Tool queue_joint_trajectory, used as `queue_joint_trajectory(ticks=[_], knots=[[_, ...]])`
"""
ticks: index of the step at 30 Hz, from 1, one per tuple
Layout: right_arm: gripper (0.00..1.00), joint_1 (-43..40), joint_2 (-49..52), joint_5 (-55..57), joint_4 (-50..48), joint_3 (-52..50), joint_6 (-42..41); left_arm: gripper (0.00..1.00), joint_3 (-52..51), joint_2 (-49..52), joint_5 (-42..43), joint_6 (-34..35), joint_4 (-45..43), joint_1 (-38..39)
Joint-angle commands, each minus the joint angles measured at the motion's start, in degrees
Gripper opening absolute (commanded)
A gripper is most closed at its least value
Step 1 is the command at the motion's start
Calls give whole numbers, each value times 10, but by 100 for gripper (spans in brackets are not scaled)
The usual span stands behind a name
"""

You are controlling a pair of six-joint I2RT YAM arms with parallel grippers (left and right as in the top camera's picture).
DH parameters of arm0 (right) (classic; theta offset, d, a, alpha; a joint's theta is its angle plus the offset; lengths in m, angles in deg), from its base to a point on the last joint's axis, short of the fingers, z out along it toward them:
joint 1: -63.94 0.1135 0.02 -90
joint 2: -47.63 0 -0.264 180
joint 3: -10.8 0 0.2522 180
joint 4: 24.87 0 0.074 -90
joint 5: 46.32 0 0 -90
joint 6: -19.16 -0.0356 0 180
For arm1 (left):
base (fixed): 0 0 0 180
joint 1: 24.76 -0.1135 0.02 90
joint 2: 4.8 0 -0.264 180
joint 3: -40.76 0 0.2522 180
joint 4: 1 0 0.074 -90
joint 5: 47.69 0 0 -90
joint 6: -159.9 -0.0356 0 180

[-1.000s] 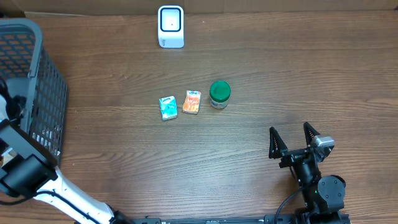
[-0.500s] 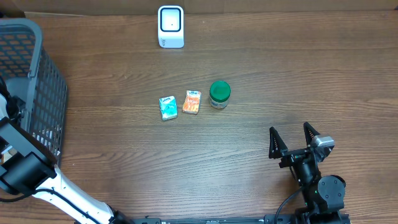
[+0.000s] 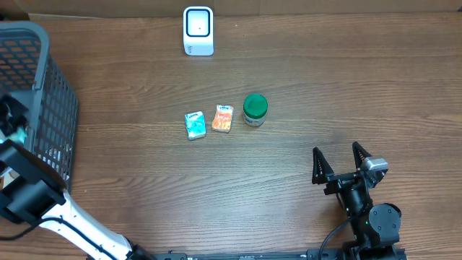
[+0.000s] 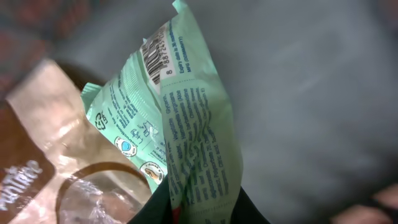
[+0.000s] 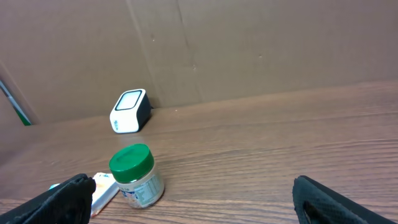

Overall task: Scan the item barcode
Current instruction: 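Grasp the mint-green wipes packet in the basket with the left gripper, then place the mint-green wipes packet on the table left of the packs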

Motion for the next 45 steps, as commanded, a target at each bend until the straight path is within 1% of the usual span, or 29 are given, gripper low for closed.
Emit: queue_joint_trajectory(ticks=[1,5,8,11,13,15,19,22,24,26,29,32,34,40,45], knots=[[100,-2,-6,3,-2,-6,0,4,67,-111,63,16,10,26],[100,-2,-6,3,-2,-6,0,4,78,-212,91,16,13,70],[100,-2,-6,3,-2,-6,0,4,78,-272,89,-2,33,125],[100,-2,-6,3,-2,-6,0,5,78,-302,82,-16,63,196],[100,-2,-6,3,-2,-6,0,5,75,-305,56,-17,88,273],[100,-2,-6,3,-2,-6,0,5,57,-302,36,-18,96,333],[100,-2,-6,3,-2,-6,0,5,-14,-297,-9,-18,99,436],[100,-2,-6,3,-2,-6,0,5,-97,-297,-36,-8,90,501],[100,-2,-6,3,-2,-6,0,5,-151,-297,-49,-7,70,532],[100,-2,-6,3,-2,-6,0,4,-227,-297,-83,-8,30,567],[100,-2,-6,3,-2,-6,0,4,-307,-297,-106,-19,-28,591],[100,-2,-6,3,-2,-6,0,4,-395,-297,-106,-50,-110,601],[100,-2,-6,3,-2,-6,0,4,-433,-297,-106,-58,-145,601],[100,-2,-6,3,-2,-6,0,4,-505,-297,-106,-63,-222,601],[100,-2,-6,3,-2,-6,0,4,-536,-297,-104,-99,-261,601]])
